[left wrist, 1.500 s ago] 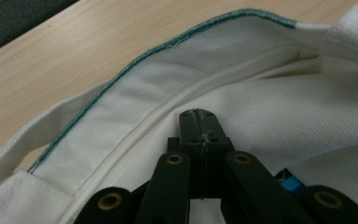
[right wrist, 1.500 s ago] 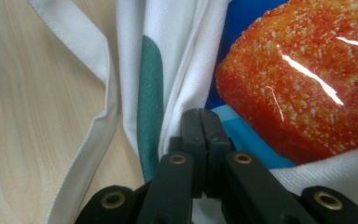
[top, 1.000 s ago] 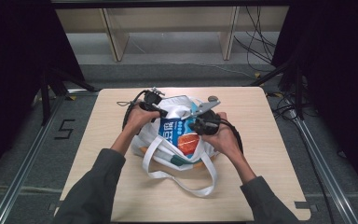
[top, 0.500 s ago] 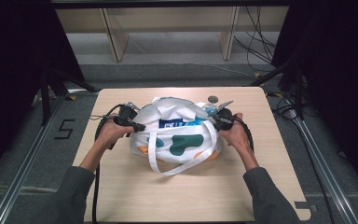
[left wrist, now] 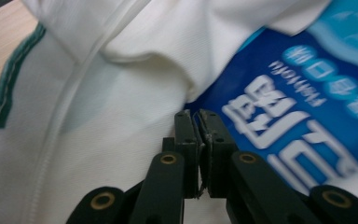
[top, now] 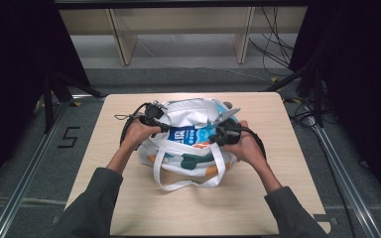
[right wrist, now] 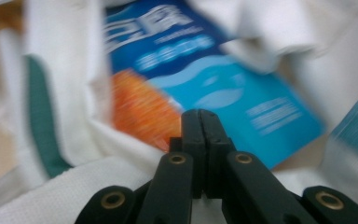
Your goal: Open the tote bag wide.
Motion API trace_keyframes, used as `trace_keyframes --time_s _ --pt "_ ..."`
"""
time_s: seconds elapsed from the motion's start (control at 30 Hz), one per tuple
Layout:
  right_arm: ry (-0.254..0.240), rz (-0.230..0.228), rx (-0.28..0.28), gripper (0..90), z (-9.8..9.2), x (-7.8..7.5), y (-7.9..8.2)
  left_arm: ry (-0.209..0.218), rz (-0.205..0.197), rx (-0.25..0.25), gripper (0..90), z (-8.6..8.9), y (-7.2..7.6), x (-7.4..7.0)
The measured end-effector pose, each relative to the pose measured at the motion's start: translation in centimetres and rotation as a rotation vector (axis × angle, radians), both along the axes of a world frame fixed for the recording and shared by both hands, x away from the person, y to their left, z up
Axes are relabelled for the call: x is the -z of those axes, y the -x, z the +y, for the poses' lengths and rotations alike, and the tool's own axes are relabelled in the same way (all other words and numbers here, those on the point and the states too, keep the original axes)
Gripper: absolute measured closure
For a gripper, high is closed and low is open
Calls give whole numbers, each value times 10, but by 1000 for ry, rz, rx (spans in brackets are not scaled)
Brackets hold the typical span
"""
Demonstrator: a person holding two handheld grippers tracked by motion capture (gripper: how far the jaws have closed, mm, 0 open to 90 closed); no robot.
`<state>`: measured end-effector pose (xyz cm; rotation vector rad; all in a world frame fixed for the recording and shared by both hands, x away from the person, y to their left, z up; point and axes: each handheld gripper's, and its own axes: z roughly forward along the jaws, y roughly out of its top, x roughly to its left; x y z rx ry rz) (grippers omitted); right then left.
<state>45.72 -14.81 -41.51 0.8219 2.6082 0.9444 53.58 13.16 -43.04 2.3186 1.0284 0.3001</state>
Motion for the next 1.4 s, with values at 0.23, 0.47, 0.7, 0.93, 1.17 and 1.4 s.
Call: trace_keyframes --time_s 0.23,0.47,0.7,0.93,1.17,1.4 --pt "73 39 -83 900 -10 28 39 -55 9 -39 892 6 -8 6" --pt "13 -34 -52 900 -7 7 32 -8 -22 51 871 -6 13 -4" --pt "-6 -103 10 900 13 -16 -23 -26 37 195 882 -11 39 2" --pt "51 -54 92 900 35 5 -76 -12 42 255 895 7 66 8" --pt "142 -21 220 900 31 25 -105 20 64 304 896 14 81 15" --pt "81 -97 159 900 28 2 -87 40 18 269 867 14 75 9"
